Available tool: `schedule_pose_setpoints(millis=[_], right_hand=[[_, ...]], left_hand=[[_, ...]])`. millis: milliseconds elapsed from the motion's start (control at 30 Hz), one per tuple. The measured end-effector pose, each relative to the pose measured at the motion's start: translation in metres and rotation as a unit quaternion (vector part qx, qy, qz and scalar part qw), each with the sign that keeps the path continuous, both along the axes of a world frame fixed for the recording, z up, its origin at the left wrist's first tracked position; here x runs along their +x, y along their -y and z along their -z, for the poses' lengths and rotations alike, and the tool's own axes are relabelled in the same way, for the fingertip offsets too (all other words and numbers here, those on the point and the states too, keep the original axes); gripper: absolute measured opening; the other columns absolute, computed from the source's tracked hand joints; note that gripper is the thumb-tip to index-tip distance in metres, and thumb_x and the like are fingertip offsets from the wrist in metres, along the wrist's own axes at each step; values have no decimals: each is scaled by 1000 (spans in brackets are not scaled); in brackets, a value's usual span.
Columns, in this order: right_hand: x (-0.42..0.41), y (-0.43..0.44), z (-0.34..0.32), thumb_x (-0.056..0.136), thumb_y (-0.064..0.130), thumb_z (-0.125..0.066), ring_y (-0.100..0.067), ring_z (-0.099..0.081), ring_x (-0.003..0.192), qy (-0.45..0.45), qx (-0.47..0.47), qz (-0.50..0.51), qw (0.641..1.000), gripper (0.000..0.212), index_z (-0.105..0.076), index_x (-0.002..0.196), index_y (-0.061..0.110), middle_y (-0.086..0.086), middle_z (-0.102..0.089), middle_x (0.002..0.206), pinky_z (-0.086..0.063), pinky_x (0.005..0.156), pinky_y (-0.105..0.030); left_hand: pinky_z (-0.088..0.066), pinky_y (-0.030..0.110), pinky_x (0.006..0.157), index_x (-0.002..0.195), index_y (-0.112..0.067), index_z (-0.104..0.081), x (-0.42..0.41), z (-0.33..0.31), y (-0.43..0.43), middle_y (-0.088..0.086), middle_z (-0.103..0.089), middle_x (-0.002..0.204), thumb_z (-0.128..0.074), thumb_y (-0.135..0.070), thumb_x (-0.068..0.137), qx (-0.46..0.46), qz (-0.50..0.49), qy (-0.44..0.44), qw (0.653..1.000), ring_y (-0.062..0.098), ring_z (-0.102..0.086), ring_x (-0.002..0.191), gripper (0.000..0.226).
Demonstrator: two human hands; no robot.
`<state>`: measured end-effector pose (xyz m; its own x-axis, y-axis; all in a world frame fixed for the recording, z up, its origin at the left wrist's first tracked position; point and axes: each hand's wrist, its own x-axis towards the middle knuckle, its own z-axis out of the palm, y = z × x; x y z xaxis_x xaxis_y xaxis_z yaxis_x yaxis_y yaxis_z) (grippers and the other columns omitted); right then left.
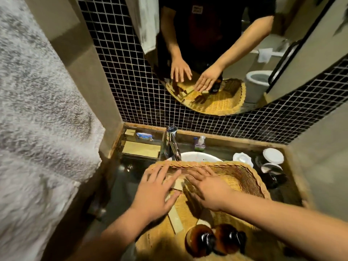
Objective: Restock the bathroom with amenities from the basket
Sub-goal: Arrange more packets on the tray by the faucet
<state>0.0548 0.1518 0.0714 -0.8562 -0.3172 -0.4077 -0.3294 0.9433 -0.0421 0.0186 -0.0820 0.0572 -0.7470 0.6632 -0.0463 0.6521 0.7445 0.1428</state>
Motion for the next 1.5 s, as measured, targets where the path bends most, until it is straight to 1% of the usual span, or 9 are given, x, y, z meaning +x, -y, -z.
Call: schedule_pose_setpoints(millis=[233,433,633,767,867,1067,1233,1400,1500], right_hand=[[26,-25,23,99,46,-39,-26,-4,152,48,3,-26,998,67,-13,157,26,-2,-9,166,3,121,-49],[26,-27,38,100,42,-44,-25,-9,152,127,12,-37,991,63,-21,156,27,1,-13,165,-6,121,-49],[18,-29,50,92,36,-61,-26,-14,150,162,43,-119,979,66,-32,151,32,2,-20,164,-14,121,-50],[20,-35,56,91,31,-62,-28,-26,146,148,69,-158,974,56,-42,144,31,-2,-32,159,-24,117,-50],[22,-38,61,87,29,-67,-31,-44,129,112,62,-176,976,49,-53,135,28,-6,-47,145,-40,102,-46],[18,-44,72,88,39,-67,-28,-51,111,82,25,-180,980,45,-57,128,22,-6,-58,121,-42,91,-40],[6,-58,79,94,25,-55,-33,-52,114,35,43,-87,995,34,-54,127,15,-11,-57,122,-41,93,-43],[-8,-79,87,89,38,-62,-32,-51,114,17,44,24,999,46,-52,128,14,-11,-56,121,-42,94,-43],[-13,-89,93,89,33,-61,-31,-50,118,20,38,76,996,50,-48,134,16,-10,-55,126,-42,98,-43]], left_hand=[[-8,58,114,151,-46,9,27,30,-9,7,4,164,-24,-60,93,-134,69,67,986,33,-3,149,68],[-12,57,114,151,-44,9,36,42,-13,6,5,164,-30,-58,90,-160,75,100,979,34,-4,149,74],[-8,58,115,151,-44,3,27,48,-26,5,8,164,-64,-37,83,-235,78,143,958,33,1,149,97],[-9,59,116,153,-40,-5,19,54,-28,9,5,164,-78,-42,78,-306,110,162,932,35,5,148,105],[-9,58,117,151,-34,-21,19,61,-29,12,-11,163,-74,-40,82,-293,120,143,938,35,-3,148,87],[-17,56,113,137,-26,-46,19,71,-33,12,-41,147,-60,-37,90,-252,151,102,950,35,-26,140,50],[-29,49,105,130,-27,-50,18,72,-43,7,-51,131,-53,-43,92,-223,145,101,959,29,-45,122,41],[-35,45,98,131,-26,-49,18,77,-62,4,-56,125,-46,-49,95,-180,125,95,971,25,-51,113,43],[-38,43,95,133,-27,-48,15,79,-73,2,-57,124,-39,-54,97,-145,120,100,977,23,-51,113,46]])
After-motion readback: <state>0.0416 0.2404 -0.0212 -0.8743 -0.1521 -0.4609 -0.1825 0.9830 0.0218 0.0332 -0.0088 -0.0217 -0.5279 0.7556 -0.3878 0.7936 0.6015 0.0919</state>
